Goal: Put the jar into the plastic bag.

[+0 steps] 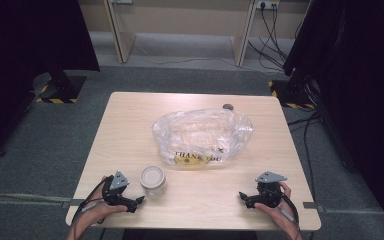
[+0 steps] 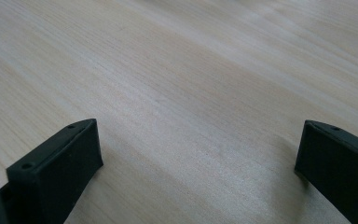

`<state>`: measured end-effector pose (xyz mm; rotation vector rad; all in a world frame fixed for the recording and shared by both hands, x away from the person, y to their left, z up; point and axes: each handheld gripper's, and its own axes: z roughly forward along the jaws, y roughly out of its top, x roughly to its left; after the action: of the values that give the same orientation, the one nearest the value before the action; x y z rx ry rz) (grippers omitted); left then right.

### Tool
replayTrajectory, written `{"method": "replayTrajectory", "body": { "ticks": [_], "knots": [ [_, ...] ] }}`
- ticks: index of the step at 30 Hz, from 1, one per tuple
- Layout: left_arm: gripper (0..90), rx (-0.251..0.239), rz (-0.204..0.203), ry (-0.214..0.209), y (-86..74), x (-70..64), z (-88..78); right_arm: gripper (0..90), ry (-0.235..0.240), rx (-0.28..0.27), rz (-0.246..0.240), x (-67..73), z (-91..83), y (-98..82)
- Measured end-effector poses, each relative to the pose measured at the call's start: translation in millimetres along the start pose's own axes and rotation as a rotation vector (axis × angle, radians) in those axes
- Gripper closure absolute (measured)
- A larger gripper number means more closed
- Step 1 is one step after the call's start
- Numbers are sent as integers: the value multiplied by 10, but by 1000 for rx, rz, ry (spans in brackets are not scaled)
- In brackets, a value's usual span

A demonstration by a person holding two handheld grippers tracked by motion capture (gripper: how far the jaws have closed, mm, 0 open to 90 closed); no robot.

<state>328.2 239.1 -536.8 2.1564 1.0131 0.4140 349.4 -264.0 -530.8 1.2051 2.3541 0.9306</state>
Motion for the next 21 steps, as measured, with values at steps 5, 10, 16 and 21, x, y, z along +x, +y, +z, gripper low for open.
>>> {"method": "replayTrajectory", "body": {
  "ticks": [5,10,16,21],
  "knots": [
    [0,0,0,0,0,0,0,2,0,0,0,0,0,0],
    [0,0,-4,6,2,-2,0,2,0,0,0,0,0,0],
    [2,1,1,0,-1,-2,-7,2,0,0,1,0,0,1],
    [23,-4,17,-6,-9,-14,-35,2,-1,0,1,1,1,1]
  ]
}}
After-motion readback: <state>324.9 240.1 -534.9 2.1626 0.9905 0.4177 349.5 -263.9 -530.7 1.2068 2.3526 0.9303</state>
